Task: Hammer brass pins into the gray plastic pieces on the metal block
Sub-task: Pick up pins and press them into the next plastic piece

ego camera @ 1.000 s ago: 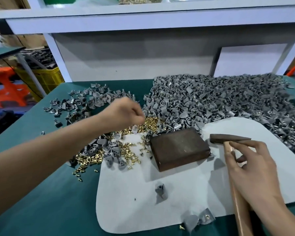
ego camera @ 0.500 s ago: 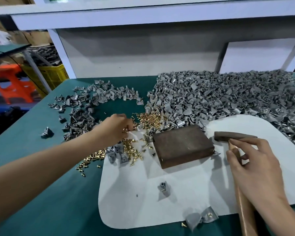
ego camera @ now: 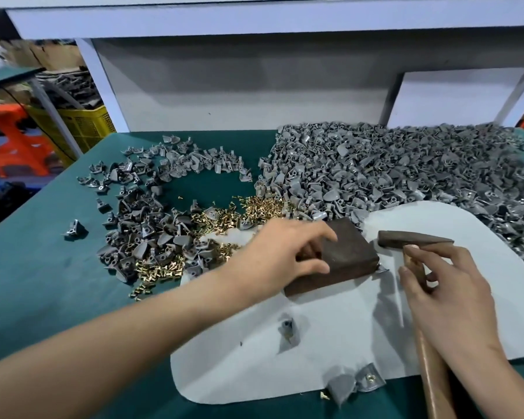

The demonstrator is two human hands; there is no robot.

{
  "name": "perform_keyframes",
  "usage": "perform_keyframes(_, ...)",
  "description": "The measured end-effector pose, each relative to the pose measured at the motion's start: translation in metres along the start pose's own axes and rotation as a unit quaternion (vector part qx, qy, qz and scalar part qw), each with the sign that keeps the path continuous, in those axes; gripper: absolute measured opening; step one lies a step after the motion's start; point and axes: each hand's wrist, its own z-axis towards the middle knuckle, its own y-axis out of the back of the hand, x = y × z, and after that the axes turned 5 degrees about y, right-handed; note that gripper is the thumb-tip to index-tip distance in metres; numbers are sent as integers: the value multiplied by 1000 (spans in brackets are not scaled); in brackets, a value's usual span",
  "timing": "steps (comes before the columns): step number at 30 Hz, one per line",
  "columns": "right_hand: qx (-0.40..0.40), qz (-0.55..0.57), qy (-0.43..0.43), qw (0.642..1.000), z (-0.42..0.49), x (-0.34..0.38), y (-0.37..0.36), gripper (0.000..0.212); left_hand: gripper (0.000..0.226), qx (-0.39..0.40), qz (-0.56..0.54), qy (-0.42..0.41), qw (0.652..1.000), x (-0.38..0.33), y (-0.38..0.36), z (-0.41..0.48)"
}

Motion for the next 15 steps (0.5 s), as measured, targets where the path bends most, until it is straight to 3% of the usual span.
perform_keyframes(4, -7, 10, -1, 1000, 2, 0, -1, 29, 51, -49, -45, 53, 996, 10, 0, -5)
perform_keyframes(7, -6, 7, 2, 1000, 2, -1, -1, 30, 35, -129, -15, 114, 985, 40, 24, -9)
perform_keyframes(11, -2, 5, -1, 1000, 2, -3, -1, 30, 28, 11, 131, 198, 971, 76, 32, -26)
perform_keyframes(15, 4, 6, -11, 1000, 2, -3, -1, 31, 12, 20, 150, 191, 970, 76, 26, -29)
